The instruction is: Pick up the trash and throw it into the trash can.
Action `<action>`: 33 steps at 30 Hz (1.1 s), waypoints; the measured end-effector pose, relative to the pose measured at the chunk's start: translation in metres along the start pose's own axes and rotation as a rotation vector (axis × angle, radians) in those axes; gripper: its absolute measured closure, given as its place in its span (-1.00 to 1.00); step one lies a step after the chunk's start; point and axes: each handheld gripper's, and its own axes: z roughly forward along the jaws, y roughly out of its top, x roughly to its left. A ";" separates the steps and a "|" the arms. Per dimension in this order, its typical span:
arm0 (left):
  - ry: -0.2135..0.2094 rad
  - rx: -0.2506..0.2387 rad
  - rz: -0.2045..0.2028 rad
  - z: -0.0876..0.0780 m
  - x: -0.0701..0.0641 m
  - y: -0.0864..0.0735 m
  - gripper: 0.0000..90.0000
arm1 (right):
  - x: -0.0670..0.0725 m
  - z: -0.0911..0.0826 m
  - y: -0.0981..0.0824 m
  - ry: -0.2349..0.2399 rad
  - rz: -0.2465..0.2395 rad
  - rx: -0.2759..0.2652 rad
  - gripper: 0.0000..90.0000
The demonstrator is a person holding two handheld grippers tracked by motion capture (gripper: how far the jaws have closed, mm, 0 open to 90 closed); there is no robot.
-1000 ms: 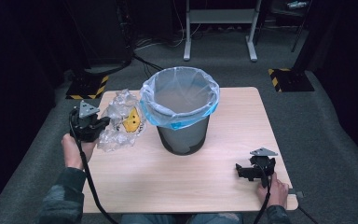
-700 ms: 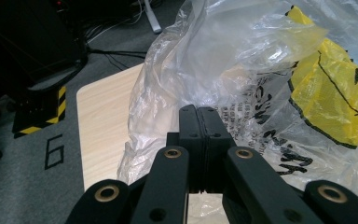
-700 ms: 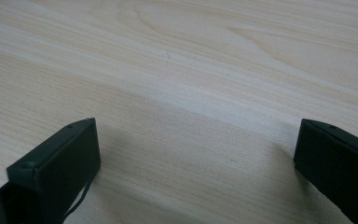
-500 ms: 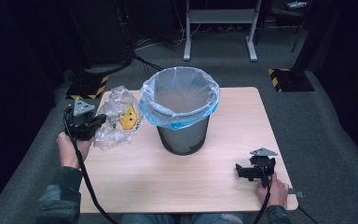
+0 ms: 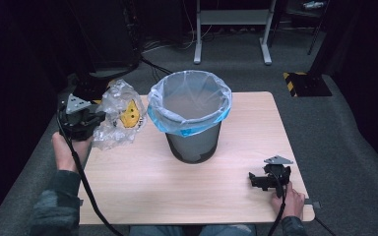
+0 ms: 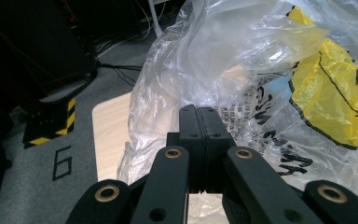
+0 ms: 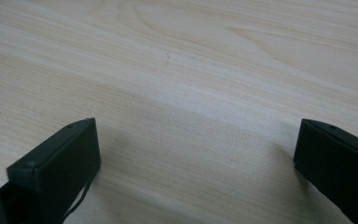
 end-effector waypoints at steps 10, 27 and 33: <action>-0.015 -0.003 0.020 0.007 -0.005 0.016 0.98 | 0.000 0.000 0.000 0.003 0.000 0.000 -1.00; -0.039 -0.019 0.055 0.015 -0.014 0.050 0.98 | 0.000 0.000 0.000 0.005 0.004 -0.001 -1.00; -0.048 -0.017 0.075 0.021 -0.021 0.064 0.98 | 0.000 0.000 0.000 0.003 0.004 -0.001 -1.00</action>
